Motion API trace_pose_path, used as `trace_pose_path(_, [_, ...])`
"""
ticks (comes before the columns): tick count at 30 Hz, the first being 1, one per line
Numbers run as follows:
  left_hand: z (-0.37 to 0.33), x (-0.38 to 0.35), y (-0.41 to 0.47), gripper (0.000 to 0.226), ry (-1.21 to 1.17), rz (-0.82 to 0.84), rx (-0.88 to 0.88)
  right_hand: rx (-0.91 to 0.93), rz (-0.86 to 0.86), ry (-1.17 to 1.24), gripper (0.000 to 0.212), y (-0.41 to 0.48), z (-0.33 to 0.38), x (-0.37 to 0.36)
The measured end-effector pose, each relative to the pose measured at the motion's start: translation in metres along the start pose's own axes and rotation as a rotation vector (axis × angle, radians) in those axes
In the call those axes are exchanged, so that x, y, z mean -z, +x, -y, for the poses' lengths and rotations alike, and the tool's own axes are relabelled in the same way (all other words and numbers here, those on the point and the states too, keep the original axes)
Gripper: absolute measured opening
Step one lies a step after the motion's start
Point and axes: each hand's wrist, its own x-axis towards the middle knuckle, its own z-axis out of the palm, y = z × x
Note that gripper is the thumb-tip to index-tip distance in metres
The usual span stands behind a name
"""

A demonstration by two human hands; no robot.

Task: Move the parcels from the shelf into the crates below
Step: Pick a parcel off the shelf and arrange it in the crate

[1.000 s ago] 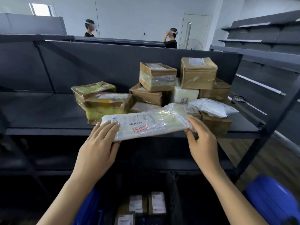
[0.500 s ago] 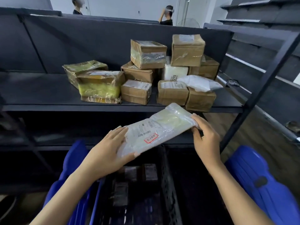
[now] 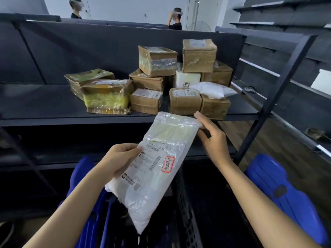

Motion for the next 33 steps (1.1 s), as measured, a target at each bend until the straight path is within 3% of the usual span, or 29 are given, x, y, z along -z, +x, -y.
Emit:
trace_pose_path(4, [-0.001,-0.002,0.0,0.013,-0.124,-0.108,-0.094,-0.419,-0.009,0.202,0.066,-0.005,-0.007,-0.011])
trace_pose_path(9, [-0.002,-0.012,0.003,0.009,-0.255,-0.309,-0.174,-0.747,0.062,0.635,0.052,-0.014,-0.001,-0.036])
trace_pose_path(13, [0.002,-0.024,0.004,0.007,-0.344,-0.34,-0.208,-0.738,0.232,0.616,0.037,-0.016,0.017,-0.052])
trace_pose_path(17, [0.008,-0.026,0.003,0.009,-0.369,-0.318,-0.191,-0.739,0.188,0.612,0.012,-0.009,0.021,-0.058])
trace_pose_path(26, [0.001,-0.011,0.005,0.023,-0.442,-0.01,-0.122,-0.686,0.181,0.693,0.016,0.006,0.026,-0.053])
trace_pose_path(29, [0.0,-0.013,0.008,0.014,-0.458,-0.052,-0.14,-0.669,0.187,0.683,0.01,0.01,0.027,-0.055])
trace_pose_path(33, [-0.006,-0.013,0.01,0.014,-0.465,-0.127,-0.189,-0.694,0.255,0.685,0.031,0.004,0.024,-0.055])
